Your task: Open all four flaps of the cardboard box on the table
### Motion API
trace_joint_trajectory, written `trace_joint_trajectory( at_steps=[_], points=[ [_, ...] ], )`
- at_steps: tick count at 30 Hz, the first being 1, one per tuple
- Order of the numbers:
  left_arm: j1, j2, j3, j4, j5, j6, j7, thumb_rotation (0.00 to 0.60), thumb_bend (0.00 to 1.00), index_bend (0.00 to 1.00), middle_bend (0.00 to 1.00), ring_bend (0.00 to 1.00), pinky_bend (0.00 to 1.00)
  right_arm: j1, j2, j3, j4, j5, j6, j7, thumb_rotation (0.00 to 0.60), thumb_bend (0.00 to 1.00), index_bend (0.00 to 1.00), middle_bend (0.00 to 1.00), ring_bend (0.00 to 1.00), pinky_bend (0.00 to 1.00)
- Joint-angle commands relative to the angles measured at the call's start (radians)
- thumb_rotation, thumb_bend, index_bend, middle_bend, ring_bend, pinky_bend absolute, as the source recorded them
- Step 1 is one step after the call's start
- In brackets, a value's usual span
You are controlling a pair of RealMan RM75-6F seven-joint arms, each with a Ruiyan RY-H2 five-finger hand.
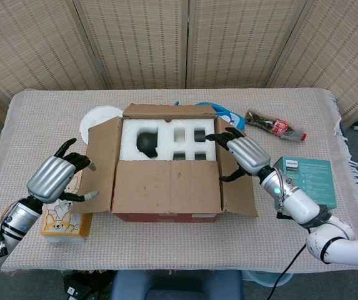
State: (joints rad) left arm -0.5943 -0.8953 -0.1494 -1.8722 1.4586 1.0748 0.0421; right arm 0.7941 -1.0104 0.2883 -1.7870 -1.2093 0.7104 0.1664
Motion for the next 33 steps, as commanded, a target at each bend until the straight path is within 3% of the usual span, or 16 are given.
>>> trace_joint_trajectory(
  at_steps=[1, 25, 33],
  points=[
    [0.000, -0.002, 0.000, 0.005, -0.006, -0.002, -0.003, 0.309, 0.25, 0.41, 0.42, 0.36, 0.00, -0.001, 0.008, -0.012, 0.000, -0.031, -0.044, 0.072, 0.600, 0.13, 0.11, 0.23, 0.15, 0.00],
    [0.005, 0.008, -0.003, -0.008, -0.025, -0.006, 0.011, 0.309, 0.25, 0.40, 0.42, 0.36, 0.00, 0.153, -0.035, 0.008, 0.124, -0.053, -0.339, 0.324, 0.600, 0.13, 0.08, 0.26, 0.12, 0.00],
    [0.002, 0.008, -0.008, -0.012, -0.034, -0.009, 0.015, 0.308, 0.25, 0.40, 0.42, 0.36, 0.00, 0.131, -0.009, 0.043, 0.107, -0.101, -0.383, 0.473, 0.600, 0.13, 0.09, 0.26, 0.13, 0.00]
  ],
)
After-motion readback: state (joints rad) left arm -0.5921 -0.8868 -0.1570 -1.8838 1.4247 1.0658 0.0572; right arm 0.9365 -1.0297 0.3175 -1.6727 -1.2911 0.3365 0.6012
